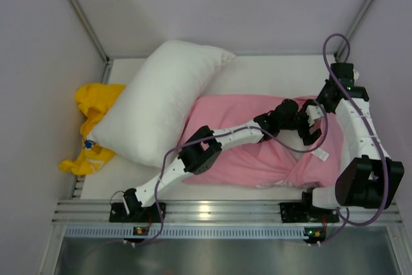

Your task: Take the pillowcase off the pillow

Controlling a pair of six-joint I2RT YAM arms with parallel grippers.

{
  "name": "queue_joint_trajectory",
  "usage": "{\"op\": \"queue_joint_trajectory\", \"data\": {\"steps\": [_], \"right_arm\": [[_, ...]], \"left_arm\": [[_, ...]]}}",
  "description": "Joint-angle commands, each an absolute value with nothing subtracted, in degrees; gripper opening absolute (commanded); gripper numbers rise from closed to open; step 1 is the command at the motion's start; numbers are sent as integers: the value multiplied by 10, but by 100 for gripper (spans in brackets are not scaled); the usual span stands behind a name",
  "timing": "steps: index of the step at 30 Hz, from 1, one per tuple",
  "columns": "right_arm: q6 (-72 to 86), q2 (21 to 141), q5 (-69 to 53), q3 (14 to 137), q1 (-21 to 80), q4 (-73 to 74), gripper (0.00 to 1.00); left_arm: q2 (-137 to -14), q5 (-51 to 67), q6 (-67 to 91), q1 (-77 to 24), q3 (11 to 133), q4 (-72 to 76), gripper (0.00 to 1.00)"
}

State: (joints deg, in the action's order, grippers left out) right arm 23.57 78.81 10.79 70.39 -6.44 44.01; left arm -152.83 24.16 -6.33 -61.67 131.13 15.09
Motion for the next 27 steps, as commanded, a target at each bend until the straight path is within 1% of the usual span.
{"op": "queue_joint_trajectory", "data": {"steps": [1,5,8,10,11,13,14,17,18,21,24,25,27], "right_arm": [[230,758,112,729,-74,449,0],[230,753,112,730,-74,449,0],[230,751,120,729,-75,454,0],[230,751,123,732,-80,455,0],[231,751,124,734,-82,456,0],[230,751,123,741,-89,459,0],[229,752,124,744,-92,461,0],[224,753,123,758,-109,467,0],[223,752,119,764,-112,469,0],[222,750,111,770,-122,470,0],[223,748,105,769,-127,470,0],[223,746,104,768,-127,470,0],[224,747,99,765,-127,470,0]], "left_arm": [[-1538,277,-36,-605,1310,74,97],[-1534,249,-21,-594,1279,61,96],[-1522,226,-3,-590,1237,78,95],[-1519,215,15,-591,1221,82,92],[-1518,207,21,-590,1205,84,85],[-1510,201,25,-589,1180,95,77],[-1505,187,30,-589,1142,104,71],[-1482,157,51,-584,1090,145,65],[-1472,147,54,-584,1060,158,70],[-1465,102,64,-583,1042,163,80],[-1473,73,66,-583,1071,120,83],[-1478,70,67,-583,1084,89,83],[-1489,83,67,-583,1098,78,81]]}}
